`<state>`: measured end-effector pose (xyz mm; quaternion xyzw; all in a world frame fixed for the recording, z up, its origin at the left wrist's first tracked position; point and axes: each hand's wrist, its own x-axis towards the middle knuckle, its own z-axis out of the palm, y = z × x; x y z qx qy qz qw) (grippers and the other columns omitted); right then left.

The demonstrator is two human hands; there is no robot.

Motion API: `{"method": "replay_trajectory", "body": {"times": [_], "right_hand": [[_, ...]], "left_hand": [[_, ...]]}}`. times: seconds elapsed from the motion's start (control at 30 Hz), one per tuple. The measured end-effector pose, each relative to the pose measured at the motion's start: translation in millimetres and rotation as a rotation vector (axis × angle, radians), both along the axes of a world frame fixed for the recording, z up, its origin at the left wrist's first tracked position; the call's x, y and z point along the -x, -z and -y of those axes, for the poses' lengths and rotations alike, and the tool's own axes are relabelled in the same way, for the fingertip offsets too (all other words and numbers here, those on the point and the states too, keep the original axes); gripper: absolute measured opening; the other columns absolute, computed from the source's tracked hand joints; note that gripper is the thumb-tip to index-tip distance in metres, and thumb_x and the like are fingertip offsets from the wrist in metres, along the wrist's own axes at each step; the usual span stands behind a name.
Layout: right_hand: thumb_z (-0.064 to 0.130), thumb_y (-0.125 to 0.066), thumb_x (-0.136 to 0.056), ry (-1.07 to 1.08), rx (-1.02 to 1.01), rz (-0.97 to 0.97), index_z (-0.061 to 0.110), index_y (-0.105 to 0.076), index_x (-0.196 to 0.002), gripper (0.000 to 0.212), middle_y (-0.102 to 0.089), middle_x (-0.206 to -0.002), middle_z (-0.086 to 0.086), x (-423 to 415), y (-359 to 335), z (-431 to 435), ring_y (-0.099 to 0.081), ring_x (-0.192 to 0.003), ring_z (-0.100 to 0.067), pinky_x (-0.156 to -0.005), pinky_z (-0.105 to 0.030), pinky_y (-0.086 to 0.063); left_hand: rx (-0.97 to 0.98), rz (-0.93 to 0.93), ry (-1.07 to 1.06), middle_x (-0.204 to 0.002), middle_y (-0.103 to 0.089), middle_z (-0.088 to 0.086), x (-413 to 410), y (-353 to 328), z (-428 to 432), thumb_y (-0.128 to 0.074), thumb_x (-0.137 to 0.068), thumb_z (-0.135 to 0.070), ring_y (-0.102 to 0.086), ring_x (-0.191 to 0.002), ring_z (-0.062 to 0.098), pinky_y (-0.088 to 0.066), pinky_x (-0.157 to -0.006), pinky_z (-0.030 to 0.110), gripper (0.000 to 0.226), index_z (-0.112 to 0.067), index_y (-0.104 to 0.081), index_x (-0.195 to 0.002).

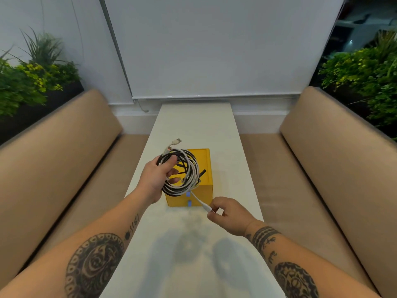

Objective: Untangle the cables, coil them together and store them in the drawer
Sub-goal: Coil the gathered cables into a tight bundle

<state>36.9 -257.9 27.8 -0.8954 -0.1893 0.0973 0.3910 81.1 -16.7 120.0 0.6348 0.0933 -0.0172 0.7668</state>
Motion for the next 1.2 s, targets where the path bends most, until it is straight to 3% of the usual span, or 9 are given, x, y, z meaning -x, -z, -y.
{"method": "replay_trajectory", "body": {"times": [0.1,0.2,0.3,0.43,0.53,0.73,0.9,1.03,1.2], "right_hand": [[0.075,-0.049,-0.078,0.057,-0.163,-0.214,0.026,-0.065,-0.093,0.054,-0.062,-0.095,0.01,-2,-13,-8,-0.056,-0.086,-0.005,-0.079,-0.031,-0.045],[0.097,-0.028,-0.071,0.241,-0.448,-0.544,0.03,-0.056,-0.129,0.093,-0.062,-0.129,0.005,-8,-30,-24,-0.056,-0.12,-0.015,-0.104,-0.044,-0.045],[0.089,-0.023,-0.073,0.263,-0.979,-0.832,0.025,-0.059,-0.134,0.096,-0.066,-0.132,-0.007,-14,-44,-40,-0.062,-0.123,-0.03,-0.109,-0.056,-0.042],[0.07,-0.038,-0.089,0.316,-1.323,-0.732,0.021,-0.057,-0.135,0.069,-0.067,-0.13,-0.013,-19,-62,-50,-0.062,-0.122,-0.036,-0.101,-0.055,-0.05],[0.054,-0.059,-0.091,0.382,-1.192,-0.643,0.021,-0.042,-0.141,0.063,-0.065,-0.132,-0.01,-27,-61,-58,-0.069,-0.112,-0.031,-0.084,-0.051,-0.059],[0.054,-0.096,-0.052,0.287,-0.849,-0.503,0.022,-0.052,-0.129,0.094,-0.067,-0.13,-0.004,-25,-51,-67,-0.068,-0.114,-0.021,-0.101,-0.05,-0.053],[0.08,-0.07,-0.067,0.561,-0.856,-0.615,0.025,-0.06,-0.122,0.078,-0.072,-0.118,-0.001,-22,-40,-65,-0.072,-0.103,-0.023,-0.088,-0.054,-0.059],[0.058,-0.032,-0.104,0.689,-0.901,-0.713,0.017,-0.065,-0.116,0.054,-0.073,-0.113,-0.007,-21,-40,-48,-0.072,-0.095,-0.031,-0.086,-0.054,-0.059],[0.052,-0.038,-0.105,0.542,-0.728,-0.532,0.022,-0.069,-0.11,0.043,-0.073,-0.109,0.001,-20,-42,-34,-0.07,-0.099,-0.021,-0.088,-0.045,-0.056]], "left_hand": [[0.039,-0.005,0.088,-0.084,-0.063,0.005,1,-3,2,-0.064,-0.098,-0.022,-0.057,-0.069,0.016,-0.053,-0.053,0.027,0.016,-0.009,-0.067,-0.107],[0.045,-0.001,0.151,-0.089,-0.065,0.005,3,-5,10,-0.063,-0.097,-0.019,-0.056,-0.066,0.015,-0.049,-0.049,0.025,0.012,-0.009,-0.066,-0.104],[0.037,-0.013,0.193,-0.083,-0.066,0.002,5,-7,14,-0.064,-0.096,-0.021,-0.055,-0.066,0.015,-0.045,-0.045,0.023,0.015,-0.008,-0.065,-0.105],[-0.082,-0.044,0.214,-0.084,-0.065,0.004,4,0,7,-0.066,-0.096,-0.023,-0.053,-0.065,0.016,-0.039,-0.044,0.024,0.015,-0.01,-0.067,-0.101],[-0.172,-0.095,0.198,-0.087,-0.066,0.005,5,6,3,-0.068,-0.095,-0.028,-0.053,-0.065,0.017,-0.039,-0.047,0.026,0.017,-0.011,-0.07,-0.1],[-0.375,-0.133,0.139,-0.093,-0.075,0.012,10,19,10,-0.07,-0.092,-0.038,-0.06,-0.063,0.019,-0.046,-0.055,0.03,0.022,-0.018,-0.075,-0.101],[-0.499,-0.102,0.084,-0.087,-0.075,0.003,11,22,15,-0.07,-0.092,-0.035,-0.058,-0.06,0.018,-0.047,-0.055,0.03,0.018,-0.018,-0.074,-0.097],[-0.369,-0.087,0.167,-0.084,-0.072,0.003,11,18,9,-0.07,-0.094,-0.028,-0.052,-0.06,0.016,-0.045,-0.052,0.03,0.019,-0.01,-0.072,-0.101],[-0.372,-0.071,0.295,-0.083,-0.071,0.004,11,10,7,-0.068,-0.095,-0.024,-0.048,-0.061,0.016,-0.042,-0.05,0.028,0.016,-0.008,-0.071,-0.098]]}}
